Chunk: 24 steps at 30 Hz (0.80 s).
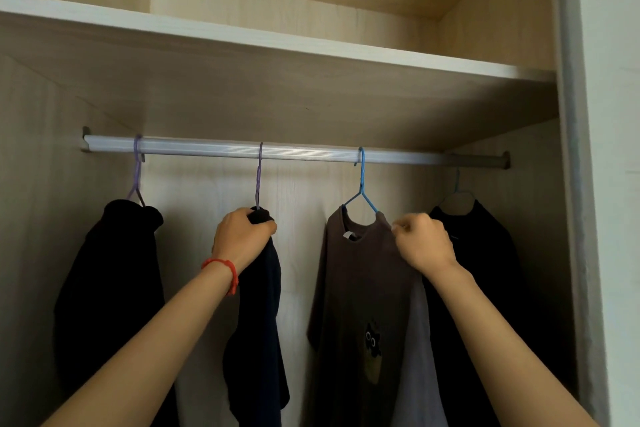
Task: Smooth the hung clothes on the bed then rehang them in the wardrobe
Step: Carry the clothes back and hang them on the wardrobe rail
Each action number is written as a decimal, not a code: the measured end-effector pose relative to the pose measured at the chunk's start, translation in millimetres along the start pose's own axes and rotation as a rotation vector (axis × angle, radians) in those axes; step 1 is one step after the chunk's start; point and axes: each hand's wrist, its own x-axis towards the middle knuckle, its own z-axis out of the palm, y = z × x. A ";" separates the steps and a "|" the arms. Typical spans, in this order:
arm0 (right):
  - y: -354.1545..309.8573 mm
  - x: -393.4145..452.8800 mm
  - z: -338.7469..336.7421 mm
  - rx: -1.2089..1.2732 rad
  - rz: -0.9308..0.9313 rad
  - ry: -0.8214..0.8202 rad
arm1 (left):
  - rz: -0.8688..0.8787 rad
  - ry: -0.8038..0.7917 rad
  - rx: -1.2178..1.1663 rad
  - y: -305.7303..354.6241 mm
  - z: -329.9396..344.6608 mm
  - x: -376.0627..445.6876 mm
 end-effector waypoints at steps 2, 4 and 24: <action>6.4 -10.8 -10.5 0.037 -0.054 0.119 | 0.018 0.032 -0.025 -0.4 -0.1 -5.9; 12.3 -21.5 -23.1 0.057 -0.136 0.282 | 0.022 0.044 -0.052 -2.4 0.8 -11.2; 104.5 -63.2 -100.3 -0.014 0.084 0.657 | 0.311 0.288 0.114 -26.1 39.6 -76.5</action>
